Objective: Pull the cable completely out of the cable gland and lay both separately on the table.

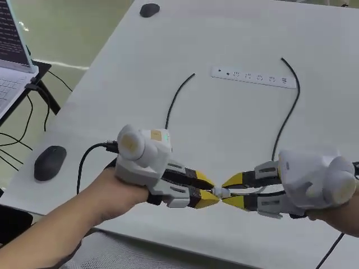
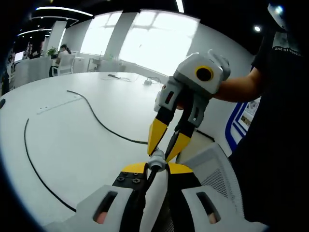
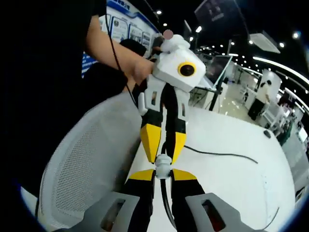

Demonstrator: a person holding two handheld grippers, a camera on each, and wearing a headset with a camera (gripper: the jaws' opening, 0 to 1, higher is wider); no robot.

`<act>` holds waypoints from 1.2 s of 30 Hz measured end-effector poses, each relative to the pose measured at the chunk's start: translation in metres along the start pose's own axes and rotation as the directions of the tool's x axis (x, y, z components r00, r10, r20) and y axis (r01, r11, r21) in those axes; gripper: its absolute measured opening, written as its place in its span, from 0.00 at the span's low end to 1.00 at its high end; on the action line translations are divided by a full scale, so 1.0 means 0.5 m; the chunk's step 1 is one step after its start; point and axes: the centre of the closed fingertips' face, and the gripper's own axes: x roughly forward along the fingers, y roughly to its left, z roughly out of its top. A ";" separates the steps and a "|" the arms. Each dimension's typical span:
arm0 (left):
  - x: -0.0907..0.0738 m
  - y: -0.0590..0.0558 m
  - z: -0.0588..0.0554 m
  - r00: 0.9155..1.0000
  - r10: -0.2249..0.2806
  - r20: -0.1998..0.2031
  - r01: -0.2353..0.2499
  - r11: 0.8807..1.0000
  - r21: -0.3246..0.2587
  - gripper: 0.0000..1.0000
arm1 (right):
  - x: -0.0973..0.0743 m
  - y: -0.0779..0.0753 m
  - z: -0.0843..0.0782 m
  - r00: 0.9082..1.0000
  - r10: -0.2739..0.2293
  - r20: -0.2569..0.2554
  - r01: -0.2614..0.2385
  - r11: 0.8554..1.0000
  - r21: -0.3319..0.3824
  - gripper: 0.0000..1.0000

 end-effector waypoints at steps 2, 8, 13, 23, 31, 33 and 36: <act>-0.003 0.005 0.006 1.000 0.006 0.014 -0.006 1.000 -0.002 0.15 | 0.001 -0.007 0.003 0.999 -0.033 0.001 0.033 0.999 -0.004 0.07; -0.008 0.009 0.019 0.999 0.006 0.031 -0.006 1.000 -0.018 0.15 | -0.003 -0.023 0.006 0.997 -0.076 0.014 0.076 0.997 -0.002 0.08; -0.006 0.008 0.016 1.000 0.006 0.026 -0.006 1.000 -0.017 0.15 | -0.002 -0.023 0.002 0.998 -0.056 0.035 0.055 0.998 0.035 0.08; -0.006 0.005 0.006 1.000 0.009 0.003 -0.009 0.999 0.046 0.15 | -0.011 -0.030 0.013 0.989 -0.005 0.145 -0.045 0.938 0.342 0.18; -0.012 -0.005 0.008 1.000 0.002 0.009 -0.004 0.985 0.174 0.15 | -0.027 -0.045 0.008 0.937 0.138 0.320 -0.323 0.688 0.650 0.20; -0.012 -0.005 0.007 1.000 0.002 0.006 -0.003 0.982 0.189 0.15 | -0.029 -0.045 0.015 0.912 0.177 0.371 -0.393 0.639 0.661 0.17; -0.013 -0.004 0.006 1.000 0.004 0.000 -0.004 0.980 0.199 0.15 | -0.029 -0.028 0.011 0.884 0.251 0.394 -0.464 0.563 0.684 0.21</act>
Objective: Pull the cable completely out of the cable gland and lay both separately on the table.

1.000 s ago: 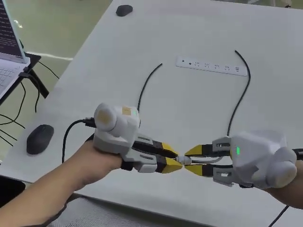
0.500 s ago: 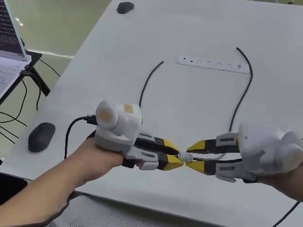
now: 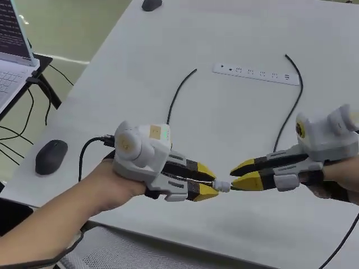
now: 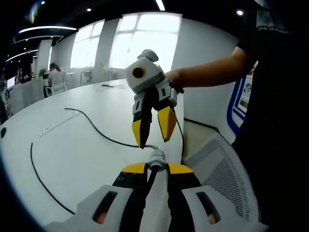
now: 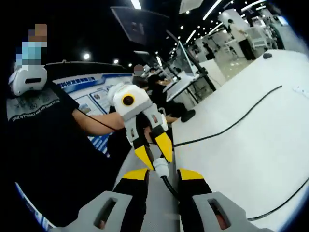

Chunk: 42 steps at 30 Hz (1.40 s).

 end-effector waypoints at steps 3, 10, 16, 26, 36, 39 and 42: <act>0.000 0.001 0.000 1.000 0.002 0.000 -0.002 1.000 0.000 0.15 | 0.009 -0.005 -0.007 1.000 0.004 -0.014 -0.004 1.000 0.001 0.20; 0.005 0.002 -0.002 1.000 0.003 -0.003 -0.003 1.000 0.005 0.15 | 0.029 0.010 -0.012 0.999 0.028 -0.026 -0.028 1.000 -0.001 0.17; 0.008 0.000 -0.002 1.000 -0.002 -0.004 0.002 1.000 -0.001 0.15 | 0.030 0.009 -0.018 0.998 0.037 -0.044 -0.037 0.999 -0.015 0.09; 0.006 0.003 -0.003 1.000 0.001 -0.006 -0.002 0.999 -0.042 0.15 | 0.029 0.008 -0.015 0.996 -0.051 -0.072 0.036 0.979 -0.201 0.08; 0.004 -0.004 -0.011 1.000 -0.001 -0.023 -0.001 0.997 -0.076 0.15 | 0.038 0.005 -0.028 0.959 -0.263 -0.104 0.172 0.835 -0.522 0.07; 0.003 -0.003 -0.009 1.000 0.005 -0.012 -0.006 0.996 -0.092 0.15 | 0.036 0.001 -0.024 0.942 -0.325 -0.081 0.218 0.779 -0.588 0.07; 0.002 -0.001 -0.004 1.000 0.010 0.006 -0.009 0.994 -0.106 0.15 | 0.032 0.001 -0.020 0.917 -0.395 -0.054 0.262 0.699 -0.665 0.07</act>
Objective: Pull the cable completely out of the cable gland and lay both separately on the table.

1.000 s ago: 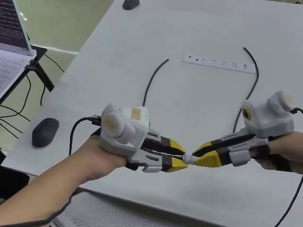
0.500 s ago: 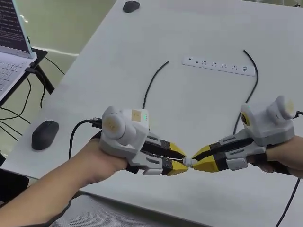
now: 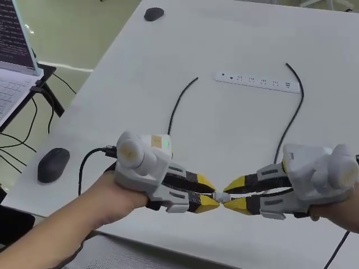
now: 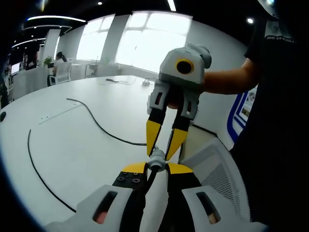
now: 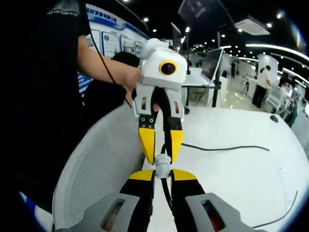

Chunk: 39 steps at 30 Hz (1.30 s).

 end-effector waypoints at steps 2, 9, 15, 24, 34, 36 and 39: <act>0.000 0.000 0.003 1.000 0.004 0.011 -0.004 1.000 -0.006 0.15 | -0.001 -0.001 0.000 0.999 -0.044 -0.017 0.043 0.998 -0.044 0.07; 0.002 -0.008 0.003 1.000 -0.001 0.015 0.002 0.999 -0.033 0.15 | 0.002 0.011 -0.006 0.986 -0.151 -0.066 0.138 0.977 -0.164 0.08; 0.004 -0.017 0.004 1.000 0.010 0.025 -0.009 0.999 -0.046 0.15 | -0.004 0.012 -0.007 0.985 -0.163 -0.053 0.151 0.971 -0.183 0.08; 0.007 -0.020 0.007 0.999 0.030 0.028 -0.029 0.999 -0.040 0.15 | -0.007 0.012 -0.007 0.985 -0.161 -0.055 0.151 0.977 -0.150 0.08; 0.004 -0.018 0.013 0.998 0.052 0.047 -0.050 0.998 -0.039 0.15 | -0.019 0.010 -0.010 0.981 -0.190 -0.049 0.186 0.980 -0.074 0.13; 0.002 -0.016 0.012 0.997 0.056 0.044 -0.055 0.998 -0.028 0.15 | -0.025 0.005 -0.019 0.975 -0.212 -0.066 0.211 0.977 -0.021 0.14; 0.001 -0.013 0.012 0.997 0.066 0.047 -0.065 0.998 -0.017 0.15 | -0.038 -0.009 -0.028 0.965 -0.255 -0.059 0.260 0.960 0.104 0.14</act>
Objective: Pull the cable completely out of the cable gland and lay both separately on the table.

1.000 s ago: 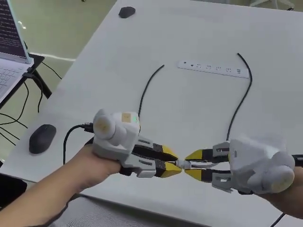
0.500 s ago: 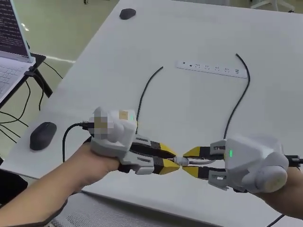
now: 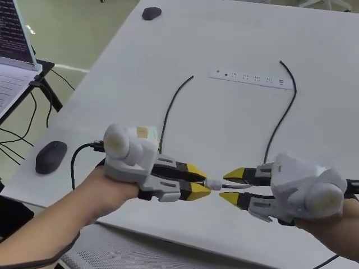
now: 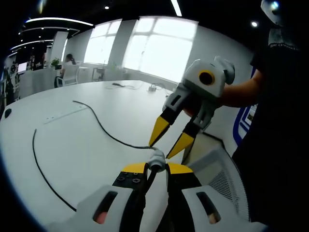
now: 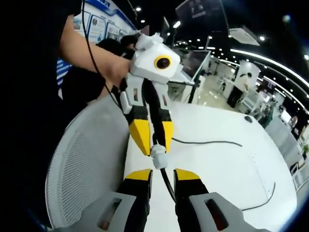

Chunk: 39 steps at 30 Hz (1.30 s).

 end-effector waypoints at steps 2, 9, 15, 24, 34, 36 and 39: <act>0.000 0.004 0.002 1.000 0.010 0.006 -0.010 1.000 -0.001 0.15 | -0.003 -0.009 -0.010 1.000 -0.025 -0.009 0.025 0.999 0.022 0.15; -0.001 0.012 0.015 1.000 0.015 0.017 -0.015 0.999 0.030 0.15 | -0.002 -0.032 -0.012 0.990 -0.141 -0.020 0.141 0.990 0.024 0.11; 0.000 0.019 0.021 1.000 0.020 0.023 -0.020 0.999 0.028 0.15 | 0.004 -0.035 -0.002 0.982 -0.190 -0.014 0.190 0.981 -0.031 0.06; 0.011 0.017 0.030 1.000 0.005 0.022 -0.005 0.999 0.031 0.15 | 0.007 -0.033 0.004 0.980 -0.196 -0.009 0.195 0.976 -0.098 0.02; 0.009 0.013 0.031 1.000 -0.007 0.015 0.007 0.999 0.032 0.15 | 0.007 -0.026 0.005 0.979 -0.204 -0.012 0.201 0.972 -0.125 0.00; 0.008 0.013 0.028 1.000 -0.010 0.011 0.010 0.999 0.042 0.15 | 0.009 -0.024 0.004 0.980 -0.197 -0.015 0.195 0.975 -0.105 0.00; 0.005 0.014 0.027 1.000 -0.013 0.011 0.013 0.999 0.045 0.15 | 0.010 -0.025 0.005 0.979 -0.203 -0.018 0.199 0.973 -0.118 0.00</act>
